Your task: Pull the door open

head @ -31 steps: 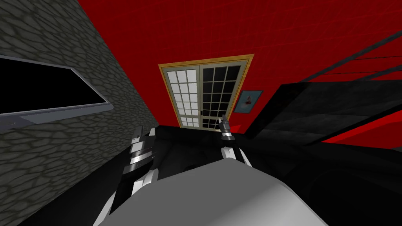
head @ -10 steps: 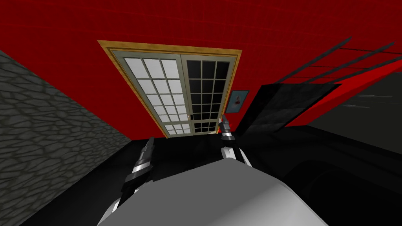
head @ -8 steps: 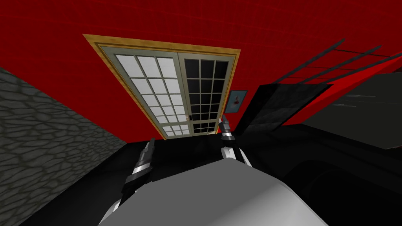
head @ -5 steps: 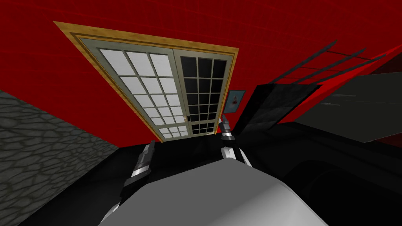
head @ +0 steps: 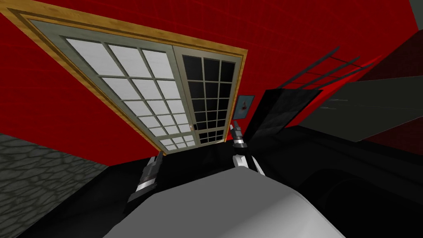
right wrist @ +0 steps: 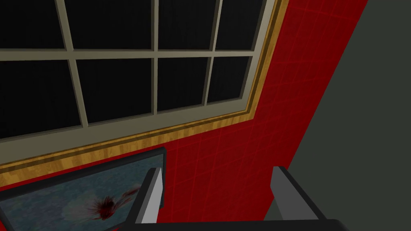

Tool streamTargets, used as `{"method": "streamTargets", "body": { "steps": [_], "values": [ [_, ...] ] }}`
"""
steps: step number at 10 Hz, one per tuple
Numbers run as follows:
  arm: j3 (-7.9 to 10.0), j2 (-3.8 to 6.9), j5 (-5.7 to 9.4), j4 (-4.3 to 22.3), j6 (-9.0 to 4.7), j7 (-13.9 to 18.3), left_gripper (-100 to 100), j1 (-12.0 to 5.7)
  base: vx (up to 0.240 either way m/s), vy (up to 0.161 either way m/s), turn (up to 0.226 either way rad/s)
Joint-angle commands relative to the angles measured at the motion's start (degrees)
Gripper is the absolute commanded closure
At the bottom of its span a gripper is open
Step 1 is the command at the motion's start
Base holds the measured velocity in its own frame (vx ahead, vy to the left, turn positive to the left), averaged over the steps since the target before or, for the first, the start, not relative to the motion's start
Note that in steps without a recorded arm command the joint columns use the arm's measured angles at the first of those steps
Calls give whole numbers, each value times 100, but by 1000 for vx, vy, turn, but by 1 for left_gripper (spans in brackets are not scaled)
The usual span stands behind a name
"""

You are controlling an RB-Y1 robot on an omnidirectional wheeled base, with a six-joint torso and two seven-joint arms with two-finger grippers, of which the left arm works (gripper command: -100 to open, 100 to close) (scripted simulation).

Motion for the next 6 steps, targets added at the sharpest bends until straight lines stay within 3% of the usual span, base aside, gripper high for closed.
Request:
{"method": "streamTargets", "body": {
  "steps": [1,6],
  "values": [
    [64,-9,-38,263,-123,-244,-100,-29,119,-17,-130],
    [263,-19,-139,892,-352,-886,-100,-82,118,-8,-128]
  ]
}}
